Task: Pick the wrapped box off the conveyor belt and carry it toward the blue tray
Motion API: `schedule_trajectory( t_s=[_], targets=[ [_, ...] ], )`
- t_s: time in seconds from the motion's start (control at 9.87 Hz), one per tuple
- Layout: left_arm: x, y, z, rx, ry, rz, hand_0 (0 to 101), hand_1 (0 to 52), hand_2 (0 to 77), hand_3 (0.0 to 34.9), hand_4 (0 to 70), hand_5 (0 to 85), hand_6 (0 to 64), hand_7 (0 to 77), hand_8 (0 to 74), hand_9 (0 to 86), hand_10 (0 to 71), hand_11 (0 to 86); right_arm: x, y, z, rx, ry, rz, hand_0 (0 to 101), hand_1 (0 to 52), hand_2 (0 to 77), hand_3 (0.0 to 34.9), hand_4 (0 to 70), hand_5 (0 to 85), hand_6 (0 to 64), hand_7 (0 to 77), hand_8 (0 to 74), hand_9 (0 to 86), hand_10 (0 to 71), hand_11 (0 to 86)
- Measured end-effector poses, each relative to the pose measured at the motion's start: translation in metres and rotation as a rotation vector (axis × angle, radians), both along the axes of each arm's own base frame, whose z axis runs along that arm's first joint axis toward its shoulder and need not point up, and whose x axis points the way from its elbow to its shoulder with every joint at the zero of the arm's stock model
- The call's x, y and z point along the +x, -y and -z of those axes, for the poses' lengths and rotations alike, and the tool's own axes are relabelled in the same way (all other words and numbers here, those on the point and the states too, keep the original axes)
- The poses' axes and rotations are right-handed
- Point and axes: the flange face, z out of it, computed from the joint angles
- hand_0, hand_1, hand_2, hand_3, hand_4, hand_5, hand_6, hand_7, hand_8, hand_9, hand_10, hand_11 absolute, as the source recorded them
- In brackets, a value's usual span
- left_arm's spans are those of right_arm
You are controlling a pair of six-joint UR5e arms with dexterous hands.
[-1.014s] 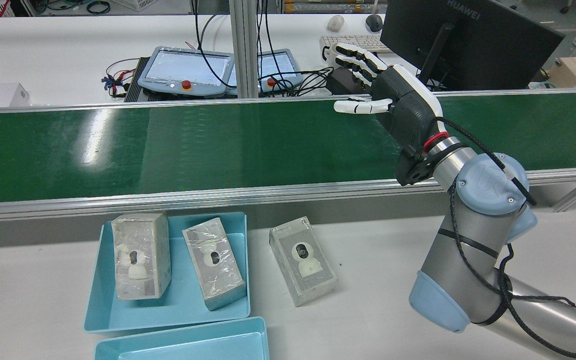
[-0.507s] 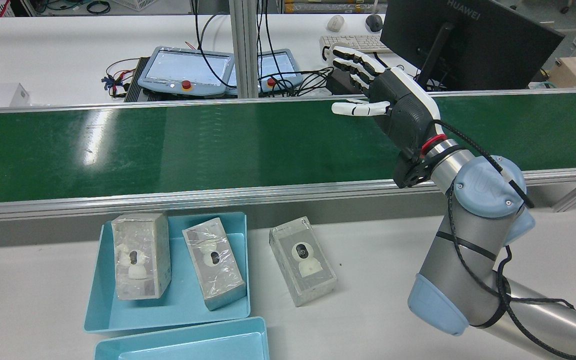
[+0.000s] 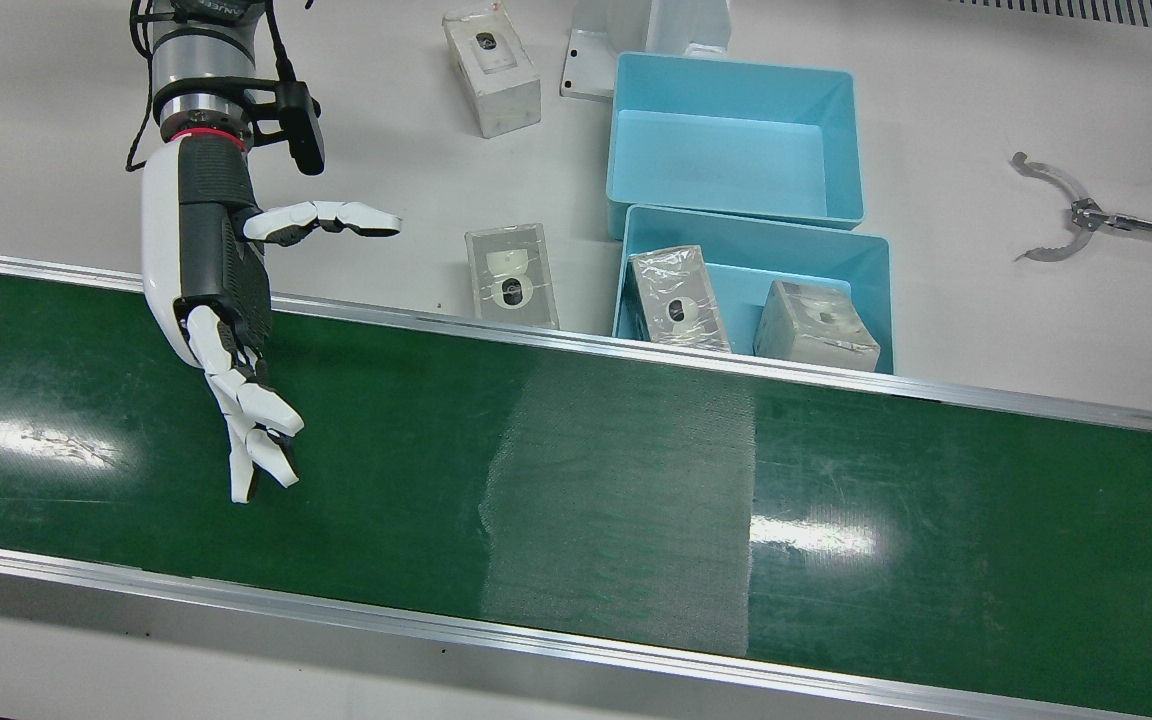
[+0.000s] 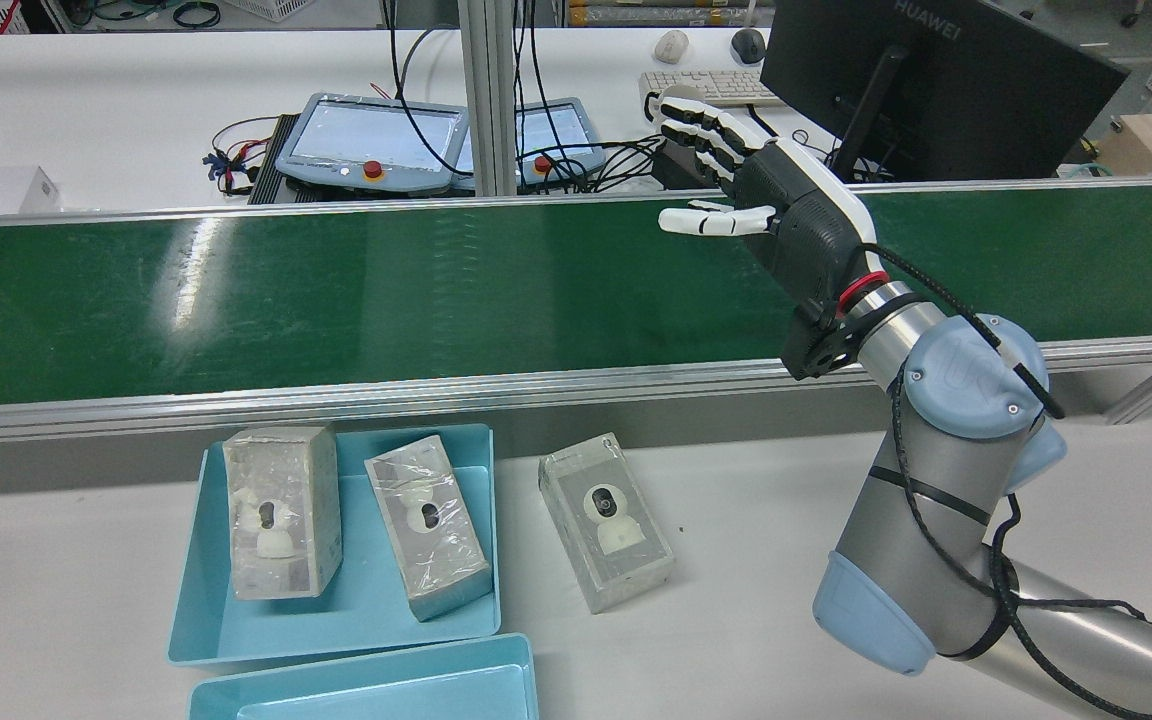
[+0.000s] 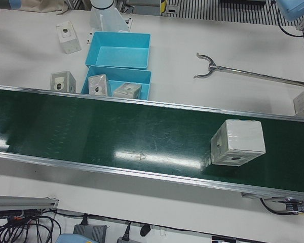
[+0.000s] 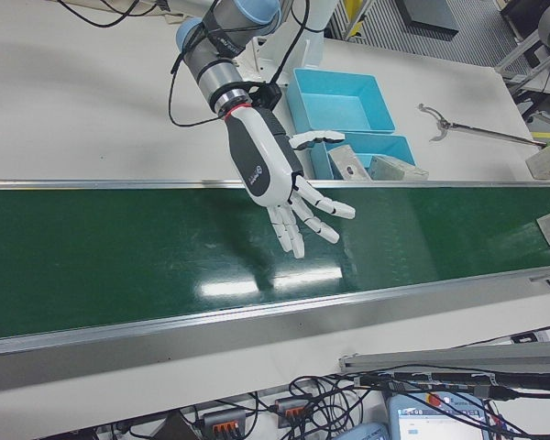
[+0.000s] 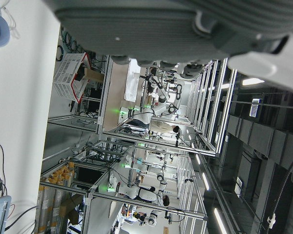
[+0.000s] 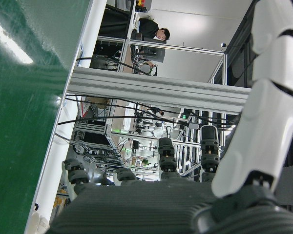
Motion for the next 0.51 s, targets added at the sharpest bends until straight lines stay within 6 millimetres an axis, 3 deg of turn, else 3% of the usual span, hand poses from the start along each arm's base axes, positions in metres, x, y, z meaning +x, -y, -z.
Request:
schedule_trajectory(
  t_s=[0.51],
  targets=[
    [0.0000, 0.0000, 0.0000, 0.000, 0.000, 0.000, 0, 0.0, 0.5, 0.0, 0.5, 0.5, 0.0, 0.5, 0.5, 0.5, 0.0, 0.0, -0.0013, -0.0004, 0.0004, 0.001, -0.001, 0.002, 41, 9.8, 18.0, 30.1, 12.0, 18.5, 0.0, 12.5, 0.5, 1.6, 5.4, 8.7]
  ],
)
